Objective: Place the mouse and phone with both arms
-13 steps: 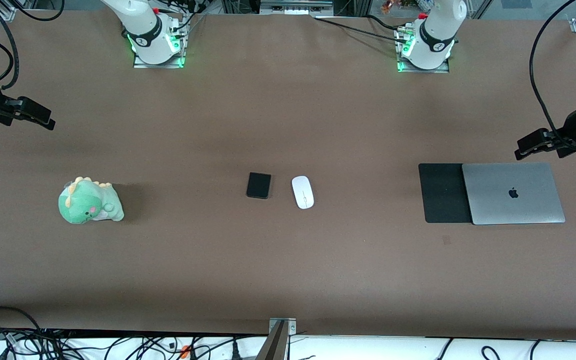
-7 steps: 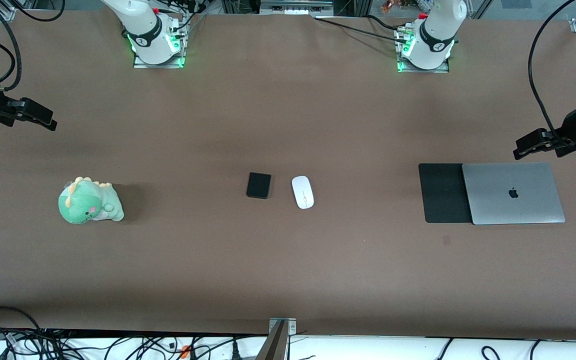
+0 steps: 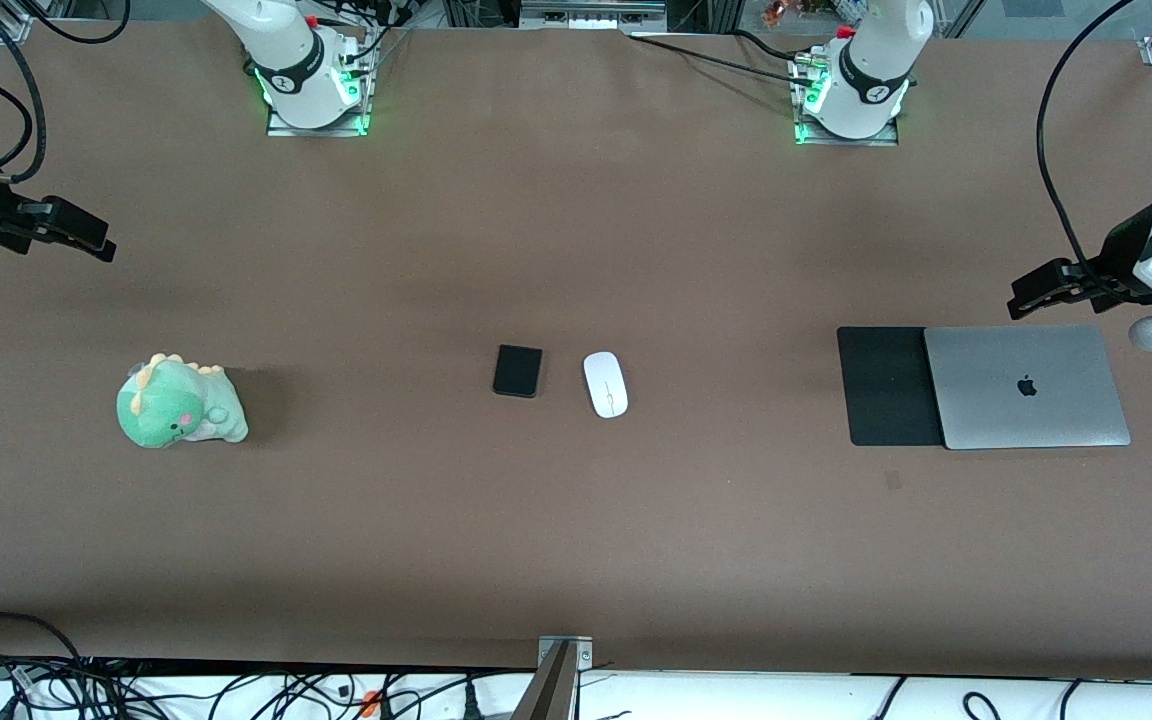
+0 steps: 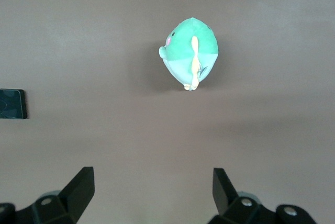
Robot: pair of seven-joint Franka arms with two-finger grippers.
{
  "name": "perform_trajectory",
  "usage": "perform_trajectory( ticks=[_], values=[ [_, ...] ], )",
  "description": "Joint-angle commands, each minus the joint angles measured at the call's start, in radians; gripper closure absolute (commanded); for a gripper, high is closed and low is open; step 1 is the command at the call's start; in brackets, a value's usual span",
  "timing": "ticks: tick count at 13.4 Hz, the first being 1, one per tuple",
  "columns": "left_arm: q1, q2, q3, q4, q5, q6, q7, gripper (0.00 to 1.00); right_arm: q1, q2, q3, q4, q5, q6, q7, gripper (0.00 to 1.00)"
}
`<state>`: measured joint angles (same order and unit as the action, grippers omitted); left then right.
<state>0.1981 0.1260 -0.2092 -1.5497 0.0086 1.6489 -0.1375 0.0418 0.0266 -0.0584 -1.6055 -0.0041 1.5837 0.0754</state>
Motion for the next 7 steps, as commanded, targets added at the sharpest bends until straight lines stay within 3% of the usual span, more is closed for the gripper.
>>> perform_trajectory(
  ticks=[1,7],
  values=[
    [0.001,-0.005,0.001,-0.007,-0.030,-0.001,-0.008,0.00,-0.005,-0.004,0.006,0.007,0.003,-0.014,-0.009,0.00],
    [0.001,-0.002,0.001,-0.006,-0.022,-0.001,0.038,0.00,-0.005,-0.004,0.008,0.009,0.003,-0.014,-0.009,0.00]
  ],
)
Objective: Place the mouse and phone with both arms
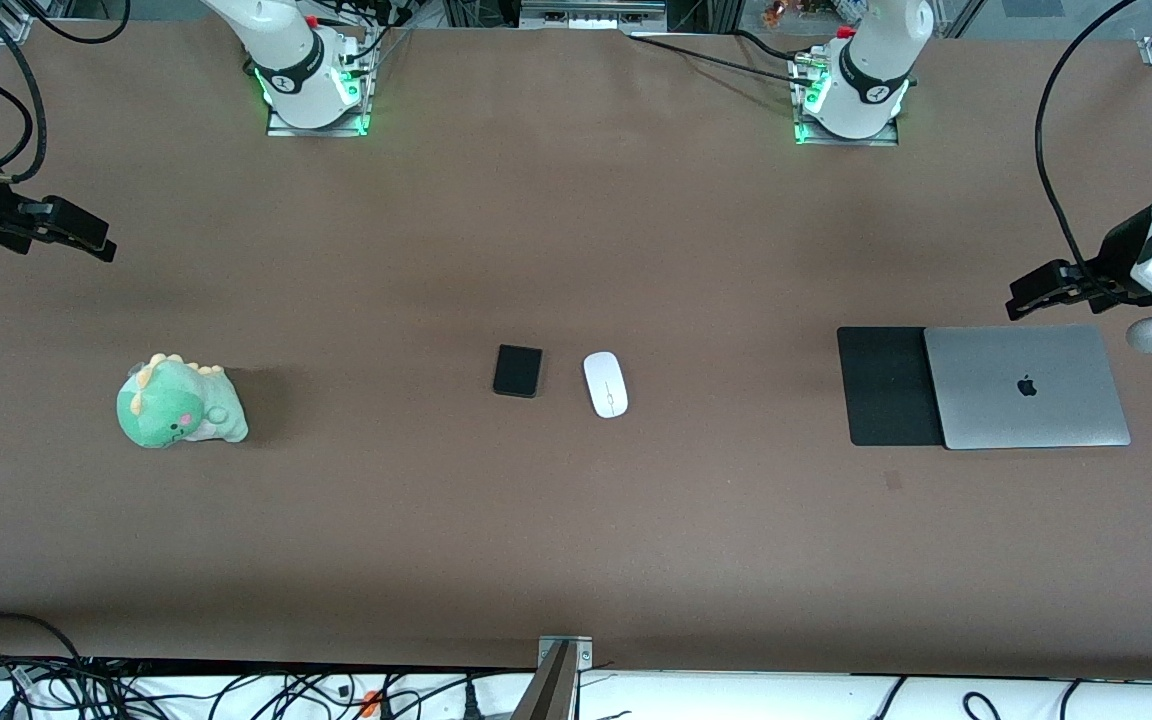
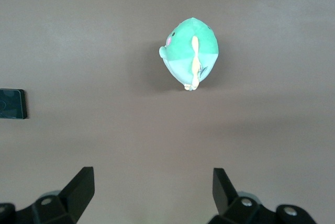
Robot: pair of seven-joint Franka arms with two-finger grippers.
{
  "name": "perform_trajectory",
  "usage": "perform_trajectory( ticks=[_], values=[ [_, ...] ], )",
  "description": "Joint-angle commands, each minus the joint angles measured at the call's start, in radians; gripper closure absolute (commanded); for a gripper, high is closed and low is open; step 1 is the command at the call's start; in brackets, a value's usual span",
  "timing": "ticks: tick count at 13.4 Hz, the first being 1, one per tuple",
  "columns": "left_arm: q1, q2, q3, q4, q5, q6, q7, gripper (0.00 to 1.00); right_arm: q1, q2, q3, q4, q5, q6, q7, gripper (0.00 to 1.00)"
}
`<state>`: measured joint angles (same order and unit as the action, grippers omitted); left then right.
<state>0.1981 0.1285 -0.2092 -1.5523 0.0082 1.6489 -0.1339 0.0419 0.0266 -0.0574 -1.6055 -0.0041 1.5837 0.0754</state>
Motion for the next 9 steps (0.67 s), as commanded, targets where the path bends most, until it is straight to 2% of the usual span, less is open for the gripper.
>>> perform_trajectory(
  ticks=[1,9],
  values=[
    [0.001,-0.004,0.001,-0.003,-0.022,-0.006,0.081,0.00,-0.005,-0.002,0.007,0.009,0.003,-0.013,-0.009,0.00],
    [-0.006,0.011,0.001,0.011,-0.027,-0.003,0.085,0.00,-0.005,-0.004,0.007,0.009,0.003,-0.014,-0.013,0.00]
  ],
)
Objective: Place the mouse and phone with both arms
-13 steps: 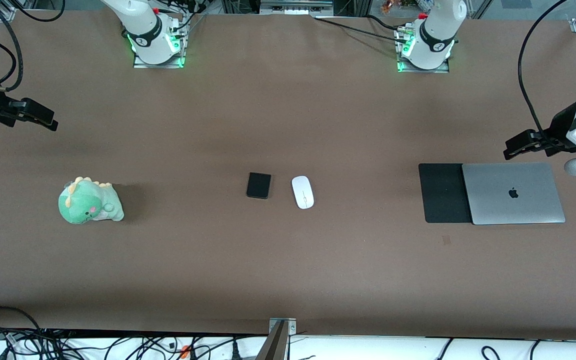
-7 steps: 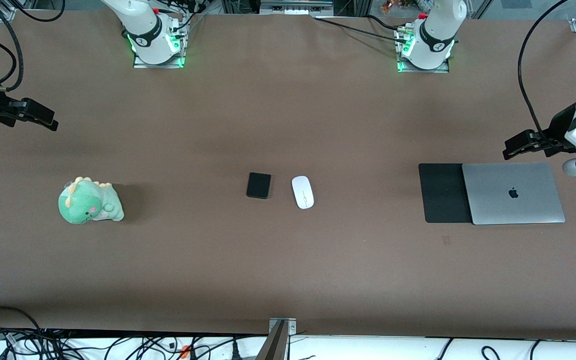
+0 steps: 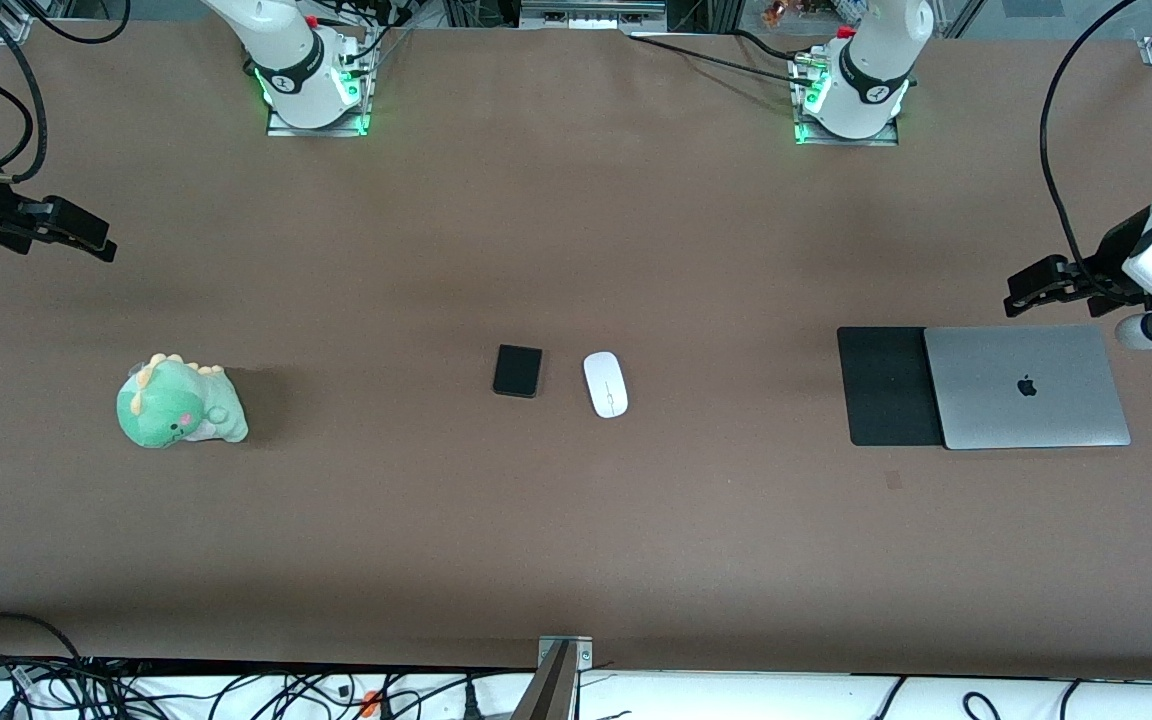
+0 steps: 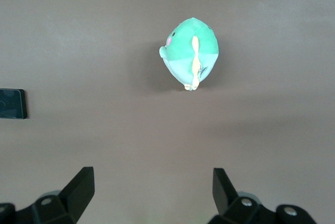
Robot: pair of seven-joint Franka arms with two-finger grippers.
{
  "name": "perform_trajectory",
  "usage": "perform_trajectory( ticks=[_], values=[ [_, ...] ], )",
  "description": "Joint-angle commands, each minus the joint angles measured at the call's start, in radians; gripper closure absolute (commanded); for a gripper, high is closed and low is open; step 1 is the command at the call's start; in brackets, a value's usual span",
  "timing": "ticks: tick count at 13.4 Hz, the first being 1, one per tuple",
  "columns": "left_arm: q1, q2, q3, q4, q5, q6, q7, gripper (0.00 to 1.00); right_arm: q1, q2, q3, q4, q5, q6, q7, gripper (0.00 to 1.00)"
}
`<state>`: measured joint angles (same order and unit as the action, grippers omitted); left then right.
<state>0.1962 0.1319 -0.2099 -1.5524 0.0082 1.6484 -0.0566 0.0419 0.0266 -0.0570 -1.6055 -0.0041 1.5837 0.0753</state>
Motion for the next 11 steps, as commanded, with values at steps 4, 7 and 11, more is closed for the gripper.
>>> perform_trajectory(
  ticks=[4,7,11],
  values=[
    [-0.017,0.018,0.000,0.008,-0.094,-0.002,0.004,0.00,-0.005,-0.004,0.006,0.009,0.003,-0.014,-0.009,0.00],
    [-0.076,0.054,-0.008,0.009,-0.099,0.022,-0.070,0.00,-0.007,-0.004,0.006,0.007,0.003,-0.014,-0.012,0.00],
    [-0.248,0.141,-0.009,0.011,-0.097,0.120,-0.311,0.00,-0.005,-0.004,0.006,0.007,0.003,-0.014,-0.012,0.00]
  ],
)
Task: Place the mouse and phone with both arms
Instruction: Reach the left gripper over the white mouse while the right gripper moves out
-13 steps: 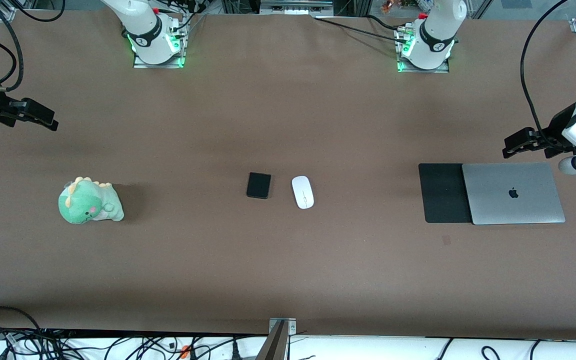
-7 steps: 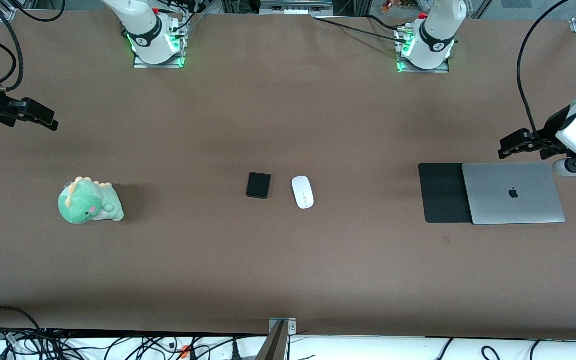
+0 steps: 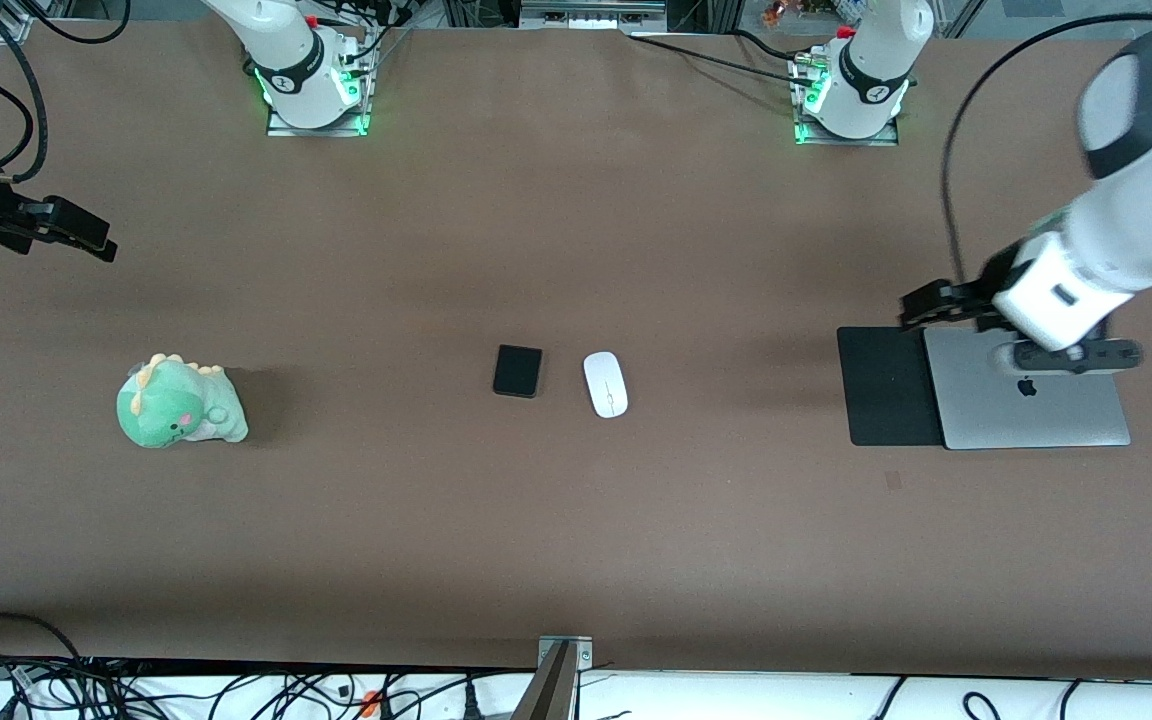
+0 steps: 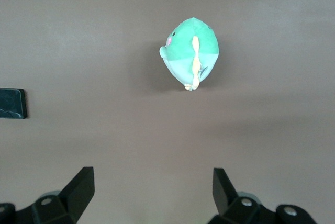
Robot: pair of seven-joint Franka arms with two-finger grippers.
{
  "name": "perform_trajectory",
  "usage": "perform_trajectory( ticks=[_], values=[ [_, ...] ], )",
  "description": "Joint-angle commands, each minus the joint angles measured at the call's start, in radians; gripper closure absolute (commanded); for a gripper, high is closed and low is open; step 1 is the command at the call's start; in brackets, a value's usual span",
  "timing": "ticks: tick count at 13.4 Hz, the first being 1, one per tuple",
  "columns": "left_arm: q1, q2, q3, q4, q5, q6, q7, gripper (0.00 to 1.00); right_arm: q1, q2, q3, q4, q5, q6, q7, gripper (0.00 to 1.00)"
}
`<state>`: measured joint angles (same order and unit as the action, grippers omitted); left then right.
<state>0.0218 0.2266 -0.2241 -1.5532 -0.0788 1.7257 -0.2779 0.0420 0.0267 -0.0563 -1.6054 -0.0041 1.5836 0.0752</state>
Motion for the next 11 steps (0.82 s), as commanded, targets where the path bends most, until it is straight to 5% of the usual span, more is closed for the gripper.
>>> perform_trajectory(
  ticks=[1,6,11],
  values=[
    [-0.113,0.071,0.005,0.012,-0.010,0.064,-0.133,0.00,-0.007,-0.004,0.006,0.007,0.003,-0.014,-0.012,0.00],
    [-0.354,0.258,0.014,0.021,0.025,0.256,-0.399,0.00,-0.005,-0.001,0.006,0.006,0.001,-0.016,-0.028,0.00],
    [-0.494,0.505,0.017,0.173,0.145,0.354,-0.662,0.00,0.018,0.028,0.010,0.004,-0.004,-0.049,-0.086,0.00]
  ],
)
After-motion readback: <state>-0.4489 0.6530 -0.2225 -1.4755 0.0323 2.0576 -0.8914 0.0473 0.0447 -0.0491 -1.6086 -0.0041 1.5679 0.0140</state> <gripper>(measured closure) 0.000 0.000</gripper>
